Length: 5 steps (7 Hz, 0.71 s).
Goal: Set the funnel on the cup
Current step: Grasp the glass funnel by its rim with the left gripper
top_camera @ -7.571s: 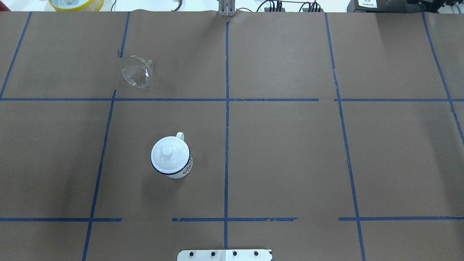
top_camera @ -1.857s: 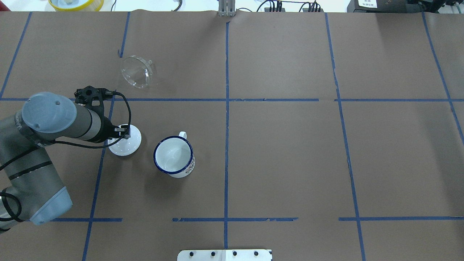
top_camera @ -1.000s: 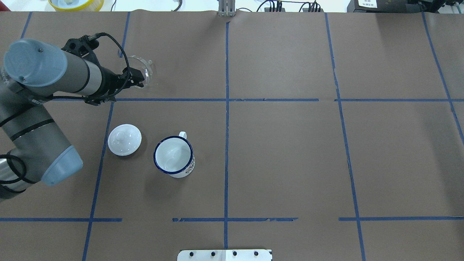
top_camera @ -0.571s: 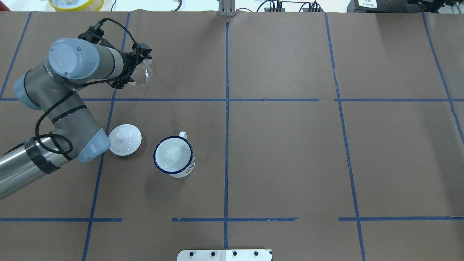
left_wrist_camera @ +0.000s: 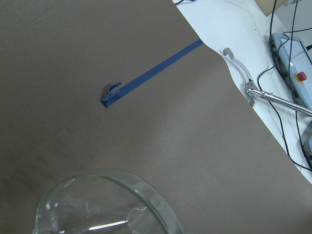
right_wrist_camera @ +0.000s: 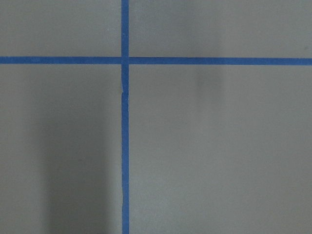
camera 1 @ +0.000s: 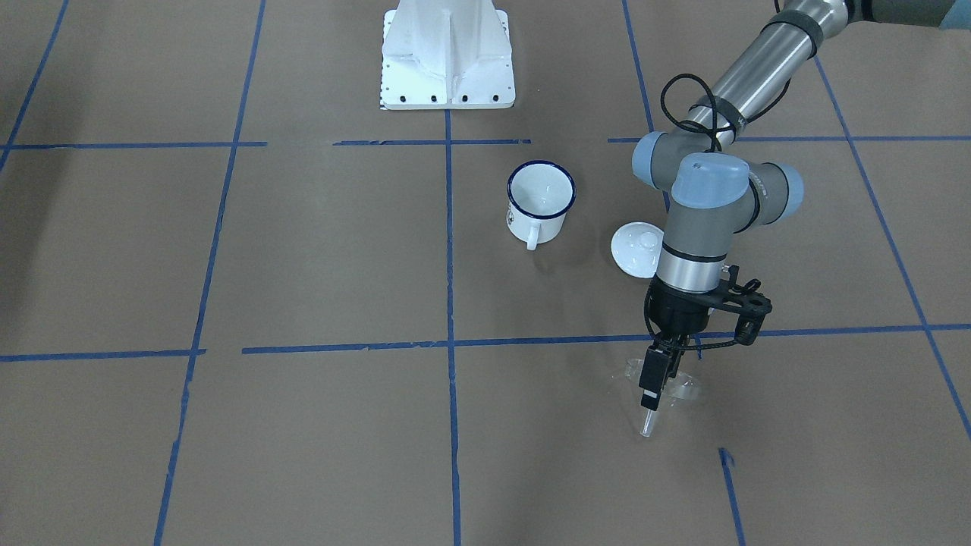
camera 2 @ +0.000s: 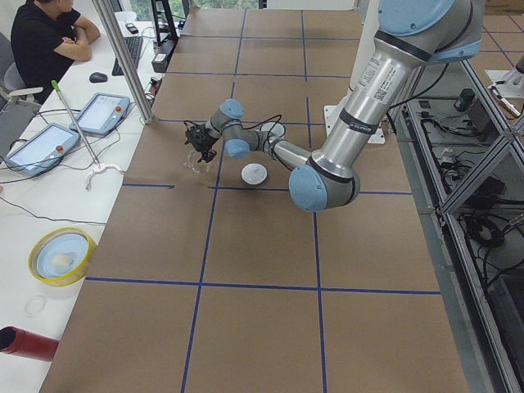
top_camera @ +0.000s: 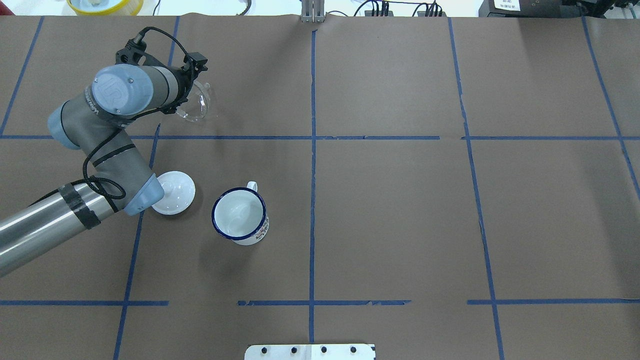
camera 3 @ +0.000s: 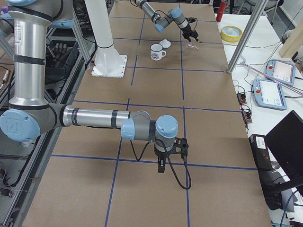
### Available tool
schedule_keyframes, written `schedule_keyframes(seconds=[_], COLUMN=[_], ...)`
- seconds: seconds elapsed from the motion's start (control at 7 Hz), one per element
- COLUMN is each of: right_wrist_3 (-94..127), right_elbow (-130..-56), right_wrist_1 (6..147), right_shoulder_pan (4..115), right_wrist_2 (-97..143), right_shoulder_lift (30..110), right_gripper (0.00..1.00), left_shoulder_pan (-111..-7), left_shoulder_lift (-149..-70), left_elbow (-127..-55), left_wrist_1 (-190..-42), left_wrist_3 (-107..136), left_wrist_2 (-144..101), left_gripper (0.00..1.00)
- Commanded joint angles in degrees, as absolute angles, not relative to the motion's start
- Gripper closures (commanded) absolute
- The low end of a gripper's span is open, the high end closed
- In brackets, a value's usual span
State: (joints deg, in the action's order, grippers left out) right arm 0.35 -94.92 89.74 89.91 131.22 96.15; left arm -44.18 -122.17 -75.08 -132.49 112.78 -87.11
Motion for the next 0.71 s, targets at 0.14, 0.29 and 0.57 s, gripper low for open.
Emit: schedule_keyframes(seconds=[0.14, 0.29, 0.57], right_wrist_3=[0.4, 0.4, 0.4], right_elbow=[-94.9, -94.9, -94.9], right_wrist_1=[89.7, 89.7, 89.7], right_shoulder_pan=[89.9, 89.9, 89.9], right_wrist_2=[131.2, 131.2, 131.2], right_shoulder_lift=[96.2, 96.2, 96.2], right_gripper=[0.0, 0.0, 0.0], left_shoulder_pan=[-44.5, -44.6, -45.8], left_shoulder_lift=[-122.5, -122.2, -122.1], left_elbow=[-75.6, -76.7, -79.9], left_wrist_1=[-135.1, -136.6, -136.1], left_wrist_3=[112.3, 112.3, 113.0], left_wrist_2=[-87.5, -87.7, -90.9], left_gripper=[1.0, 1.0, 1.0])
